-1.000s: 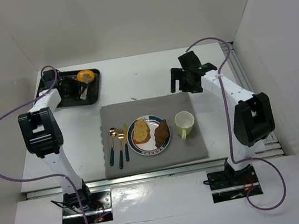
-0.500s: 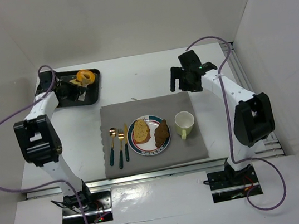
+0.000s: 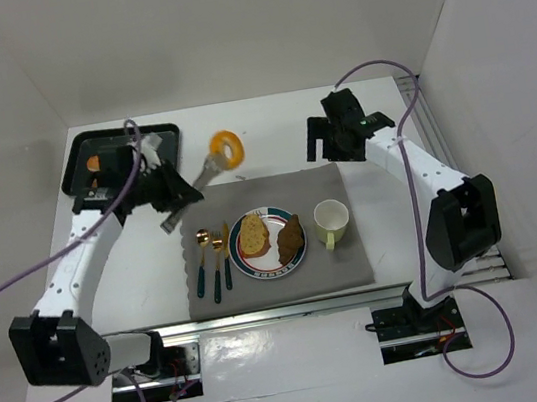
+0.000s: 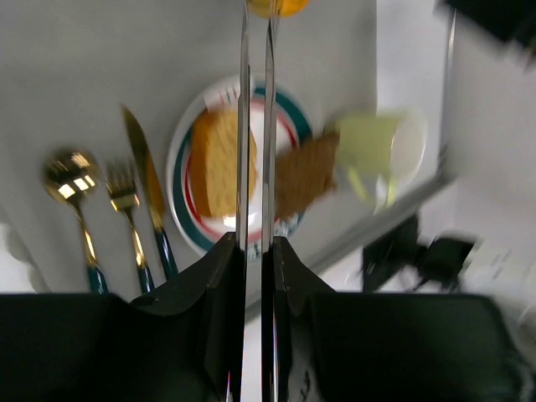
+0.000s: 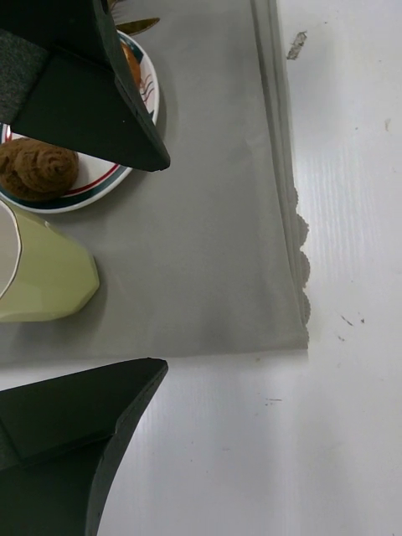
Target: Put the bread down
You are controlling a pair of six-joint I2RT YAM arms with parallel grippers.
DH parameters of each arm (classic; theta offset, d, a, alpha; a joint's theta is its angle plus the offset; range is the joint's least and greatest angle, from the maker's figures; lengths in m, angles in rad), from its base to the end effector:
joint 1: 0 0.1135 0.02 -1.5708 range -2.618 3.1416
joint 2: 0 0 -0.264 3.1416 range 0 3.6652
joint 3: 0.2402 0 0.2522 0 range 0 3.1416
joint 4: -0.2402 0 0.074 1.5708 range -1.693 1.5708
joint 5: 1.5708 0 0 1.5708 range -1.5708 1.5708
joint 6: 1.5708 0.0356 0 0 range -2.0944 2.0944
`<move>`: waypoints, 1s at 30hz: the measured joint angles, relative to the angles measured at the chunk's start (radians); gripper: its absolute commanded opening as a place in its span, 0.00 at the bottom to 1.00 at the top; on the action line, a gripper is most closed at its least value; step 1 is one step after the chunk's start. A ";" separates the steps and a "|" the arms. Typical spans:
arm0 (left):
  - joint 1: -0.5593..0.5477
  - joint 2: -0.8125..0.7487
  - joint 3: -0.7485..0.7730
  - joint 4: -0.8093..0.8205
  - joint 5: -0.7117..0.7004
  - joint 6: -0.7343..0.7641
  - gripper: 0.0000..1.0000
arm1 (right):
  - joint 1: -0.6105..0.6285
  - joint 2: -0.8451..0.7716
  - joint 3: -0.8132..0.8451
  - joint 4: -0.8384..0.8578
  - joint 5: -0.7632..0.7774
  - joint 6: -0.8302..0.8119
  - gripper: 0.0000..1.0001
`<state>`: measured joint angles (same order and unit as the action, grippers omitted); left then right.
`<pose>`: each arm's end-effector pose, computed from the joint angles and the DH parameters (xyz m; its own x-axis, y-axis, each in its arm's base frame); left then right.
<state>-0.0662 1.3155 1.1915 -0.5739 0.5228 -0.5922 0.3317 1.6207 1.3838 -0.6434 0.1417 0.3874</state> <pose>0.2824 -0.0365 0.3308 -0.7771 -0.4332 -0.4566 0.0064 0.7200 -0.6939 0.3372 0.1108 0.2938 -0.7645 0.1322 -0.6309 0.0556 0.9886 0.1398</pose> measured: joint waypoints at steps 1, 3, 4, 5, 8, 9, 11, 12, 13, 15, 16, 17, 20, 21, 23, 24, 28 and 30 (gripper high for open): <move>-0.043 -0.031 -0.031 -0.027 0.000 0.040 0.00 | 0.000 -0.003 -0.001 0.000 0.002 0.000 1.00; -0.131 -0.097 -0.095 -0.079 -0.002 0.096 0.00 | 0.000 -0.011 -0.006 0.003 0.004 -0.004 1.00; -0.167 -0.129 -0.123 -0.105 -0.005 0.110 0.00 | 0.000 -0.019 -0.012 0.006 0.003 -0.004 1.00; -0.204 -0.156 -0.149 -0.130 -0.013 0.123 0.00 | 0.000 -0.029 -0.016 0.006 0.001 -0.005 1.00; -0.280 -0.206 -0.195 -0.187 -0.028 0.146 0.00 | 0.000 -0.050 -0.018 0.010 0.000 -0.008 1.00; -0.295 -0.216 -0.205 -0.196 -0.028 0.148 0.00 | 0.000 -0.056 -0.018 0.010 0.001 -0.008 1.00; -0.312 -0.227 -0.221 -0.211 -0.029 0.148 0.00 | 0.000 -0.061 -0.018 0.010 0.001 -0.008 1.00; -0.320 -0.230 -0.229 -0.212 -0.030 0.148 0.00 | 0.000 -0.061 -0.018 0.010 0.000 -0.008 1.00; -0.330 -0.231 -0.235 -0.212 -0.035 0.147 0.00 | 0.000 -0.061 -0.019 0.010 0.000 -0.008 1.00; -0.357 -0.229 -0.245 -0.217 -0.051 0.145 0.01 | 0.000 -0.061 -0.022 0.011 -0.002 -0.008 1.00; -0.369 -0.226 -0.247 -0.223 -0.059 0.144 0.08 | 0.000 -0.061 -0.025 0.011 -0.003 -0.008 1.00; -0.382 -0.220 -0.248 -0.229 -0.072 0.144 0.14 | 0.000 -0.061 -0.029 0.012 -0.003 -0.008 1.00; -0.397 -0.203 -0.247 -0.240 -0.092 0.144 0.37 | 0.000 -0.061 -0.039 0.011 -0.005 -0.010 1.00; -0.397 -0.196 -0.244 -0.246 -0.099 0.145 0.41 | 0.000 -0.061 -0.042 0.012 -0.005 -0.011 1.00; -0.396 -0.183 -0.224 -0.270 -0.116 0.144 0.53 | 0.000 -0.061 -0.045 0.011 -0.006 -0.011 1.00; -0.396 -0.177 -0.207 -0.281 -0.119 0.145 0.56 | 0.000 -0.061 -0.045 0.011 -0.006 -0.011 1.00; -0.397 -0.165 -0.116 -0.343 -0.170 0.146 0.60 | 0.000 -0.061 -0.047 0.011 -0.009 -0.011 1.00; -0.397 -0.165 -0.063 -0.374 -0.199 0.148 0.60 | 0.000 -0.061 -0.049 0.011 -0.011 -0.011 1.00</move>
<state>-0.4629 1.1507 1.1290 -0.9478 0.3241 -0.4442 0.3317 1.5600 1.3346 -0.6319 0.1303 0.3763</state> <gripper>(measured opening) 0.601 0.999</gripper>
